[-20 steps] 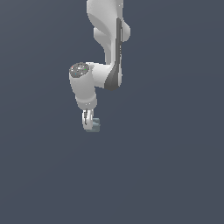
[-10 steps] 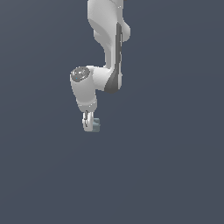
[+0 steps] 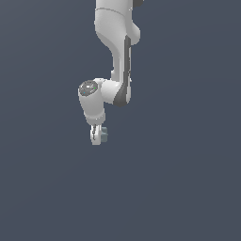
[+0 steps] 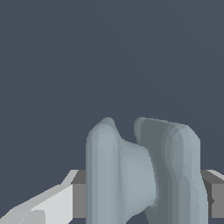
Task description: Pick up the object and move it to a goal position.
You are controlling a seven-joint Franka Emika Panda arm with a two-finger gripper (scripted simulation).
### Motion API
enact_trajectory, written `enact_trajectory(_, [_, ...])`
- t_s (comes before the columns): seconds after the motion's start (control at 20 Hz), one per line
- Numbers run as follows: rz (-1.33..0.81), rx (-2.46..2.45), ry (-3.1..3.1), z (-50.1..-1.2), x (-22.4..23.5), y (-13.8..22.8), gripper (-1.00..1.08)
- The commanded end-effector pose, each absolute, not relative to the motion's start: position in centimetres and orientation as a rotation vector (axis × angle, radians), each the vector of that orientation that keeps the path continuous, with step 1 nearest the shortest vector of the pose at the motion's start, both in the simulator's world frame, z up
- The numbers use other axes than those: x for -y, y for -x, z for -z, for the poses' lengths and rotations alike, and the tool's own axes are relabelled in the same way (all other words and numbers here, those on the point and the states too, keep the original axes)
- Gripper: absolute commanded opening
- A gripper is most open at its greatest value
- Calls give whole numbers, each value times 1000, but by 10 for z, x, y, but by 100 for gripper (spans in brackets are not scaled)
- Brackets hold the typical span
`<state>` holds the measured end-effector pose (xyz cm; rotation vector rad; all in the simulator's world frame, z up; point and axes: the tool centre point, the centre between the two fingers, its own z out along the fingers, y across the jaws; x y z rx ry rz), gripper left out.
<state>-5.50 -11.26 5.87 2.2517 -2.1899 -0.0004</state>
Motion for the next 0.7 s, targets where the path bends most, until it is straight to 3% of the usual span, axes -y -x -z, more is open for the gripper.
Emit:
enact_trajectory(0.0, [0, 2190, -2252, -58, 113, 55, -100])
enact_trajectory(0.65, [-2, 2192, -2253, -63, 112, 53, -100])
